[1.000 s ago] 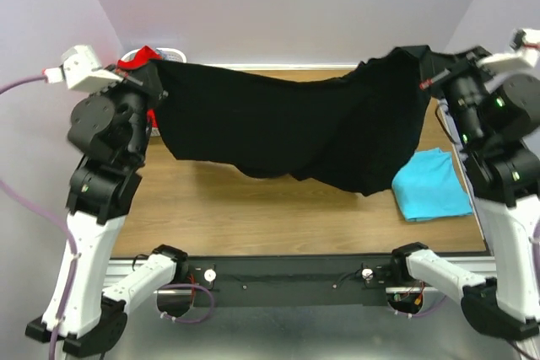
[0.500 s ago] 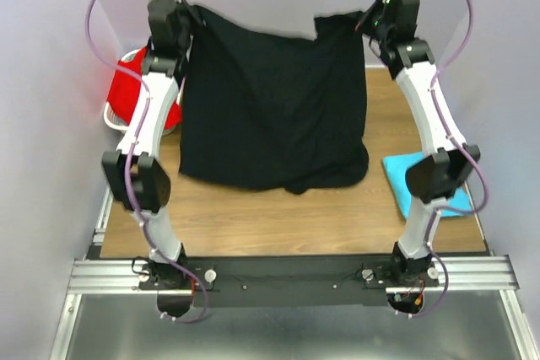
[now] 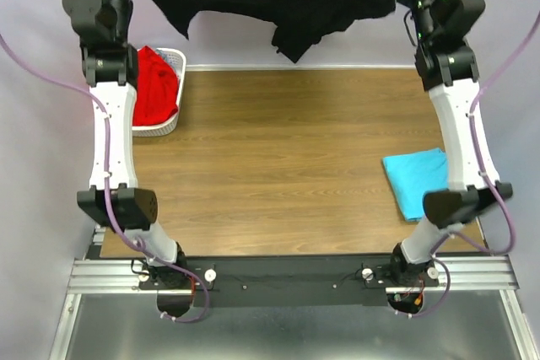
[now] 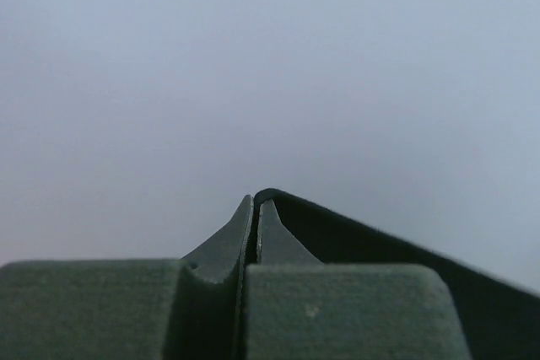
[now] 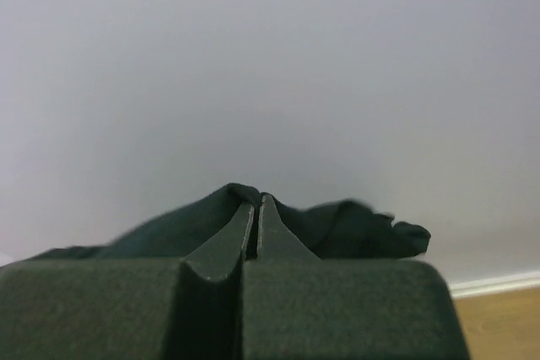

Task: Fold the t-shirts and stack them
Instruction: Flatten the tshirt out

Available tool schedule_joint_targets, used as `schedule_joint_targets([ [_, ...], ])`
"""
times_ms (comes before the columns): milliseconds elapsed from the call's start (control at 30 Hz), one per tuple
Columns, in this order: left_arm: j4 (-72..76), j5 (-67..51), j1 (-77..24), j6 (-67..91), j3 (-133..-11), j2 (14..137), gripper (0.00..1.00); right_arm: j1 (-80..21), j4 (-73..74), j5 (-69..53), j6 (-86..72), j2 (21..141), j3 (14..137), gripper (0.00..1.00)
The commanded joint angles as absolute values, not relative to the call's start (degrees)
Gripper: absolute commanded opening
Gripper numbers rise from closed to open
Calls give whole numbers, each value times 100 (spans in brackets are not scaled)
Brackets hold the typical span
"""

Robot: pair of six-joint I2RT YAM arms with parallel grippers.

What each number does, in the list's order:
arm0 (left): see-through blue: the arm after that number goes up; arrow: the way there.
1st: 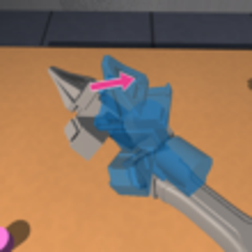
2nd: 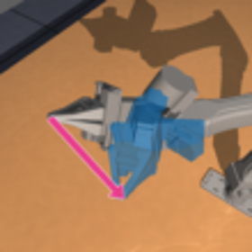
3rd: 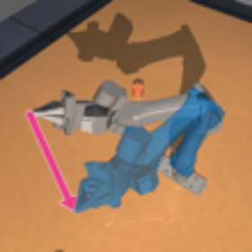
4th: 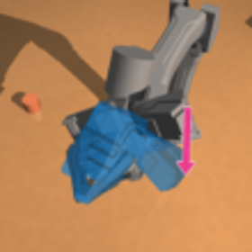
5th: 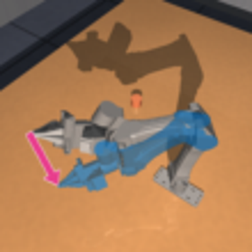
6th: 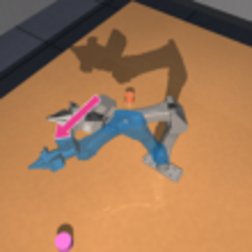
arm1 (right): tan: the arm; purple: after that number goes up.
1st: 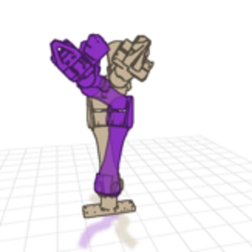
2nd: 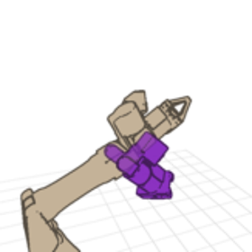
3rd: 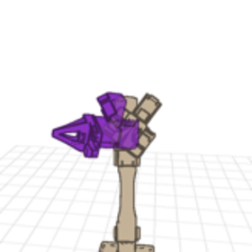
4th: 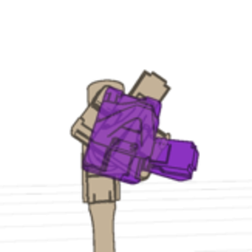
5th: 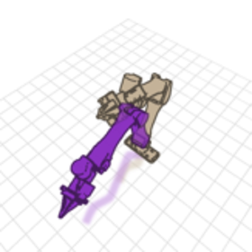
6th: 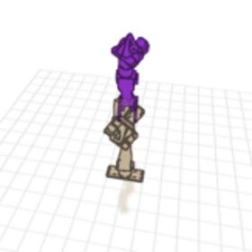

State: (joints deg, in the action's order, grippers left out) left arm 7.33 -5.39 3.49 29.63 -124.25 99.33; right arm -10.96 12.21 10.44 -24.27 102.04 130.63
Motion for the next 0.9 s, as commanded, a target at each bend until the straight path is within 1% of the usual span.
schedule_joint_targets([
  [0, 782, -712, 466, 3146, -10853, 9660, 0, -1072, 949, 1257, -2443, 9670, 11456, 0],
  [33, 861, -729, 466, 3199, -10472, 9555, 0, -1072, 932, 1292, -2513, 9511, 11061, 0],
  [67, 879, -729, 466, 3373, -10120, 9380, 0, -1072, 914, 1301, -2696, 9136, 10134, 1],
  [100, 888, -790, 475, 3462, -9411, 9256, 0, -1064, 879, 1249, -2803, 8975, 9699, 0],
  [133, 888, -852, 475, 3550, -9074, 9255, 0, -1072, 862, 1205, -2899, 8765, 9181, 0],
  [167, 862, -896, 475, 3751, -8426, 9168, 0, -1072, 835, 1195, -3066, 8415, 8306, 0],
  [233, 713, -896, 475, 3998, -7790, 9115, 0, -1064, 800, 1143, -3286, 8061, 7343, 0],
  [267, 660, -896, 475, 4077, -7439, 9036, 0, -1063, 774, 1073, -3452, 7764, 6477, 0],
  [300, 624, -862, 475, 4287, -6818, 8983, 0, -1072, 773, 985, -3524, 7648, 6095, 0],
  [367, 633, -809, 475, 4473, -6173, 8834, 0, -1064, 782, 862, -3664, 7428, 5365, 0],
  [400, 633, -739, 475, 4648, -5639, 8790, 0, -1072, 782, 757, -3726, 7261, 4787, 0],
  [467, 685, -660, 466, 4781, -4935, 8597, 0, -1072, 791, 642, -3858, 7085, 4221, 1],
  [533, 651, -363, 475, 4912, -4581, 8412, 0, -1063, 782, 511, -4007, 6918, 3616, 0],
  [633, 265, 243, 475, 4931, -4202, 8184, 0, -1063, 791, 230, -4113, 6777, 3148, 0],
  [867, -351, 984, 475, 5124, -3710, 7507, 0, -1064, 879, -369, -4367, 6259, 2681, 0],
])
